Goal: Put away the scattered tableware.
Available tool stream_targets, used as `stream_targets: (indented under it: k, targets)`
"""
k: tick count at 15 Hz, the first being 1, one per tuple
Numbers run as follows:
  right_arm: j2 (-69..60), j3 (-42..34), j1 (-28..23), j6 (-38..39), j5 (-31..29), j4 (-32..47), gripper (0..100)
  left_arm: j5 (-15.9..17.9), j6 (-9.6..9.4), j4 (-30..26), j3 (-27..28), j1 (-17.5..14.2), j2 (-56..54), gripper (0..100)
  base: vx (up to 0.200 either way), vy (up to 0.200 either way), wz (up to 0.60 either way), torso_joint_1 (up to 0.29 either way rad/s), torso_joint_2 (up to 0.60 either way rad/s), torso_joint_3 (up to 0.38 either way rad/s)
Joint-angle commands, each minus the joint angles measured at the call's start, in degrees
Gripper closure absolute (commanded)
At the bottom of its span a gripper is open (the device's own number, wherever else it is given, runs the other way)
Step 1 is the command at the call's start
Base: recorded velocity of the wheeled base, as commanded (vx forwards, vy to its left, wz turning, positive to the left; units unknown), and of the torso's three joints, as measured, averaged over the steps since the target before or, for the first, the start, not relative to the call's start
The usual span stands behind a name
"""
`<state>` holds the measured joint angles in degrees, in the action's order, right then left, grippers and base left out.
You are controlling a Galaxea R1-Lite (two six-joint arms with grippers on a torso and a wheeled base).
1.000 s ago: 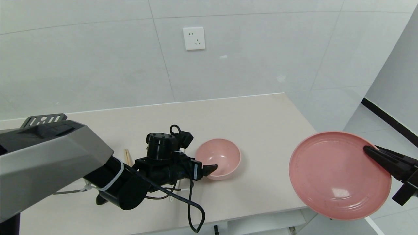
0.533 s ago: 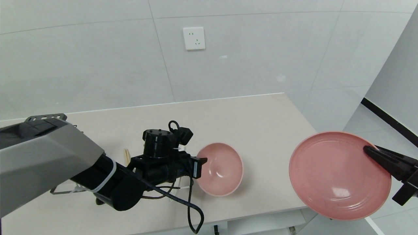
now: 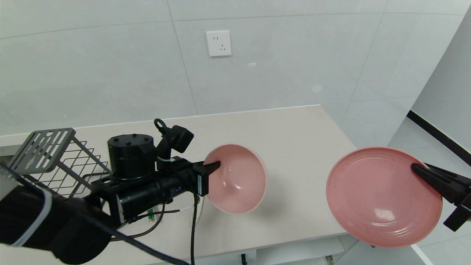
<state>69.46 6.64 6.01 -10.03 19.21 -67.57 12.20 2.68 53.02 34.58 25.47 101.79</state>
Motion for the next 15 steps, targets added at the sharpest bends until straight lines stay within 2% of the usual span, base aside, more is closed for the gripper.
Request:
stream_targets:
  k: [1,5,6,9,10,12,13,15]
  targets:
    - [-0.1,0.0,0.1,0.0,0.0,0.0,100,0.1,-0.05,0.3,-5.6,-0.1,-9.0,100,0.000,0.000,0.00,0.000,0.00,0.000]
    - [-1.1,0.7,0.1,0.0,0.0,0.0,100,0.5,0.22,0.9,-11.6,-0.8,-16.0,100,0.000,0.000,0.00,0.000,0.00,0.000]
    - [-1.1,0.7,0.1,0.0,0.0,0.0,100,1.2,0.31,1.2,-12.7,-1.6,-17.6,100,0.000,0.000,0.00,0.000,0.00,0.000]
    - [-1.8,2.3,0.3,0.3,-0.1,0.0,100,3.4,0.31,4.2,-16.9,-1.6,-21.4,100,0.000,0.000,0.00,0.000,0.00,0.000]
    - [-2.6,5.9,0.3,0.9,-0.2,-0.1,100,4.8,1.27,4.9,-18.0,-3.1,-23.4,100,0.000,0.000,0.00,0.000,0.00,0.000]
    - [-3.2,8.6,0.3,5.7,-0.2,-3.1,100,7.1,1.89,5.9,-19.4,-7.3,-24.0,100,0.000,0.000,0.00,0.000,0.00,0.000]
    - [-2.7,8.6,0.4,7.0,-0.3,-4.2,100,8.8,2.15,8.7,-20.1,-8.2,-23.5,100,0.000,0.000,0.00,0.000,0.00,0.000]
    - [-0.2,7.9,0.9,6.7,-2.3,-4.5,100,9.2,3.47,11.8,-19.5,-8.2,-23.1,100,0.000,0.000,0.00,0.000,0.00,0.000]
